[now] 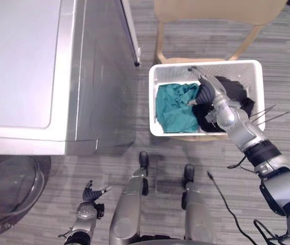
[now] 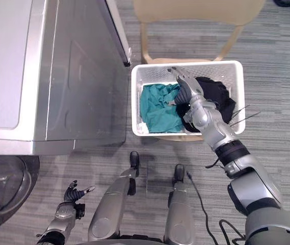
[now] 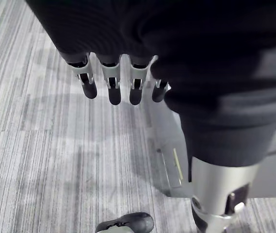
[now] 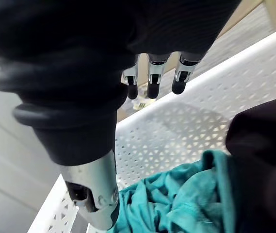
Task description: Pick up the laundry basket with both hands and put the clothes into the washing machine.
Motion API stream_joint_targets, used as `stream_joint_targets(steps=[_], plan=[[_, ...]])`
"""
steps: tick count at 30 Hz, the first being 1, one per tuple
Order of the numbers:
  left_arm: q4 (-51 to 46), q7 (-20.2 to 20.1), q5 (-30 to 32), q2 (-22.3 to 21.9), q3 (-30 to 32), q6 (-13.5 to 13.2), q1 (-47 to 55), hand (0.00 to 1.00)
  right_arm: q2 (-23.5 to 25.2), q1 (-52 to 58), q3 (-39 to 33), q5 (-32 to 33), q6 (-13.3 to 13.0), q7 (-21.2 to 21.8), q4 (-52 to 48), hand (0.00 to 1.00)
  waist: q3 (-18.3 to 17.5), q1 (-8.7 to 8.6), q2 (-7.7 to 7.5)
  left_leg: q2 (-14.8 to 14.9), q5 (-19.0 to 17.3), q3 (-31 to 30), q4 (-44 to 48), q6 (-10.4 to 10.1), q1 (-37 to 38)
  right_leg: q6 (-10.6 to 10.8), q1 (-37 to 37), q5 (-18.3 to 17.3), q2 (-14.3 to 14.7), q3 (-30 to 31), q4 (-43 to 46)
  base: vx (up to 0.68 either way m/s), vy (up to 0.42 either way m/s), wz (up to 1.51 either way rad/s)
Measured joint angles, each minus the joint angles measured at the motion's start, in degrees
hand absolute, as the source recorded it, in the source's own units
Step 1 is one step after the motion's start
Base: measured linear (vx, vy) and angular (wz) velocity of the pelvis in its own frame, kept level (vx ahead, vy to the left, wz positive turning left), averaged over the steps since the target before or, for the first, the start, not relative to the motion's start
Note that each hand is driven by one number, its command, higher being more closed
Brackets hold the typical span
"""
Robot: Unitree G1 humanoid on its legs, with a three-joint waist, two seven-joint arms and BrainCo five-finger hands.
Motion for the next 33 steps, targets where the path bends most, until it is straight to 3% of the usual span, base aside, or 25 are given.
stream_joint_targets(steps=[9, 10, 15, 21, 25, 28, 33], plan=[[-2.13, 0.26, -1.93, -1.44, -0.18, -0.27, -6.43, 0.00, 4.92, -3.73, 2.31, -1.73, 2.15, 0.75, 12.24, 0.00, 0.91, 1.50, 0.12, 0.22, 5.50, -3.58, -6.05, -1.33, -4.74, -1.44, -6.98, -4.32, -0.41, -6.54, 6.43, -0.03, -0.048, 0.33], [-2.34, 0.30, -2.40, -1.43, -0.17, -0.27, -6.84, 0.00, 5.20, -3.83, 1.73, -1.57, 2.46, 0.59, 13.16, 1.00, 0.98, 1.55, 0.21, 0.03, 6.02, -4.36, -7.01, -1.74, -4.76, -1.69, -7.57, -5.20, -0.69, -7.48, 7.85, 0.02, -0.060, 0.35], [-4.19, 0.34, -3.25, -1.40, -0.22, -0.71, -7.22, 0.00, 6.71, -4.42, -3.82, 1.06, 3.09, -1.07, 13.92, 1.00, 1.01, 1.45, 0.14, 0.05, 7.12, -4.60, -8.97, -2.56, -5.10, -2.11, -9.88, -8.14, -1.50, -9.26, 12.56, 0.03, -0.069, 0.24], [-4.23, 0.06, -4.45, -1.85, -0.06, -0.73, -7.18, 0.00, 8.04, -2.70, -8.69, 10.33, 4.03, -1.25, 10.74, 1.00, 0.99, 1.46, 0.10, 0.52, 7.76, -3.70, -8.96, -2.55, -4.84, -2.21, -10.17, -9.18, -1.44, -9.36, 13.99, 0.05, -0.058, 0.03], [-4.40, 0.04, -4.85, -3.48, 0.35, -0.62, -6.90, 0.00, 8.34, 4.87, -12.84, 12.55, 4.81, -1.72, -1.30, 1.00, 1.00, 0.91, -0.21, 1.02, 7.75, -1.28, -8.85, -2.54, -3.12, -2.21, -8.63, -9.16, -1.39, -9.28, 14.08, 0.06, -0.033, -0.04], [-5.46, 0.00, -4.84, -3.89, 0.35, -0.09, -5.83, 0.00, 10.76, 12.27, -16.68, 12.47, 4.75, -2.80, -13.90, 1.00, 1.15, -0.01, -1.40, 1.36, 7.68, 0.26, -8.83, -2.53, 0.75, -2.19, -4.84, -9.14, -1.20, -9.11, 13.59, 0.06, -0.048, -0.09], [-7.42, -0.07, -4.76, -4.42, 0.33, 0.83, -3.83, 0.00, 16.42, 26.62, -25.56, 10.75, 2.67, -5.24, -36.25, 1.00, -0.27, -0.47, -3.28, 2.23, 6.81, 1.53, -8.83, -2.80, 7.44, -2.20, 2.21, -9.13, -0.18, -8.40, 10.70, 0.01, -0.041, -0.17]])
